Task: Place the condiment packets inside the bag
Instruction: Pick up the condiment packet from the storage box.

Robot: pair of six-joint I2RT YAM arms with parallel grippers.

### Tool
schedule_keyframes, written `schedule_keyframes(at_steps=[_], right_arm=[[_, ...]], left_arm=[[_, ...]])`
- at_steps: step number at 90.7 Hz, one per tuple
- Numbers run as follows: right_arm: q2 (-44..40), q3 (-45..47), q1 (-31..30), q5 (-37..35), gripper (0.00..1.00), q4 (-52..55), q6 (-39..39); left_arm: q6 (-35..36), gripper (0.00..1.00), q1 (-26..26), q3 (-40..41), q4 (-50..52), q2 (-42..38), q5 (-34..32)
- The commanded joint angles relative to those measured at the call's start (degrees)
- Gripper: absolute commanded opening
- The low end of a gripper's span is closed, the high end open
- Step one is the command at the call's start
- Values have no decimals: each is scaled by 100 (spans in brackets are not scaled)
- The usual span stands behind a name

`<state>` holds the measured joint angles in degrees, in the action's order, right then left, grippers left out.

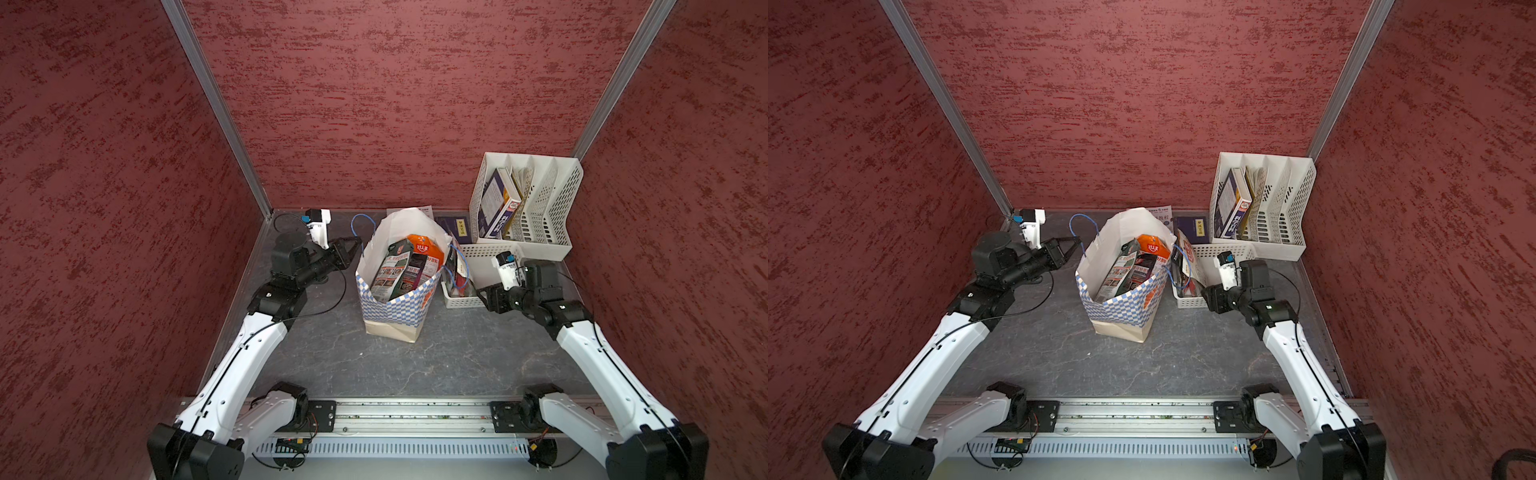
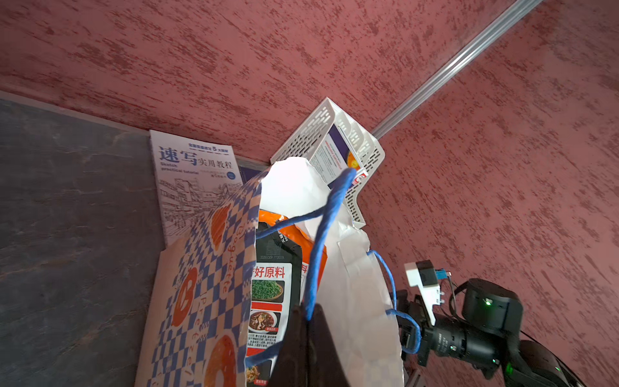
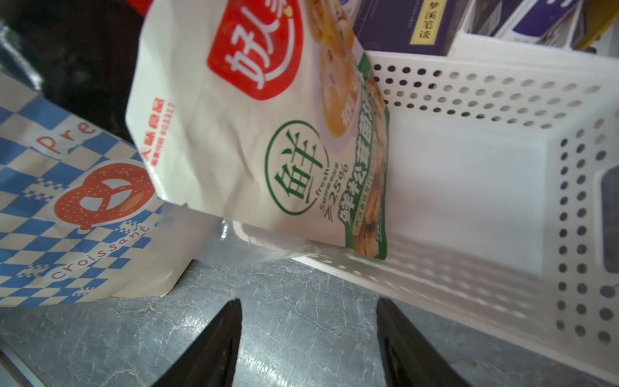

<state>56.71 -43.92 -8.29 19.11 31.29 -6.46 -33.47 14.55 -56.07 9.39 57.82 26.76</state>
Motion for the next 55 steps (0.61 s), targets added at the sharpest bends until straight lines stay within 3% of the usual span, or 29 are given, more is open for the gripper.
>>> schedule_keyframes(at_steps=[1,18,44,55], right_arm=[[13,76,10,247,66,-575,-716],[348,108,9,122,64,-648,-944],[893,297,9,-1065,51,-1726,-839],[1039,402,12,-1239,49,-2162,-765]], left_arm=[[293,0,-11,-294,-224,-318,75],[287,0,-57,-195,-199,-305,52],[252,0,-57,-125,-303,-217,221],[329,0,-53,-108,-228,-252,177]])
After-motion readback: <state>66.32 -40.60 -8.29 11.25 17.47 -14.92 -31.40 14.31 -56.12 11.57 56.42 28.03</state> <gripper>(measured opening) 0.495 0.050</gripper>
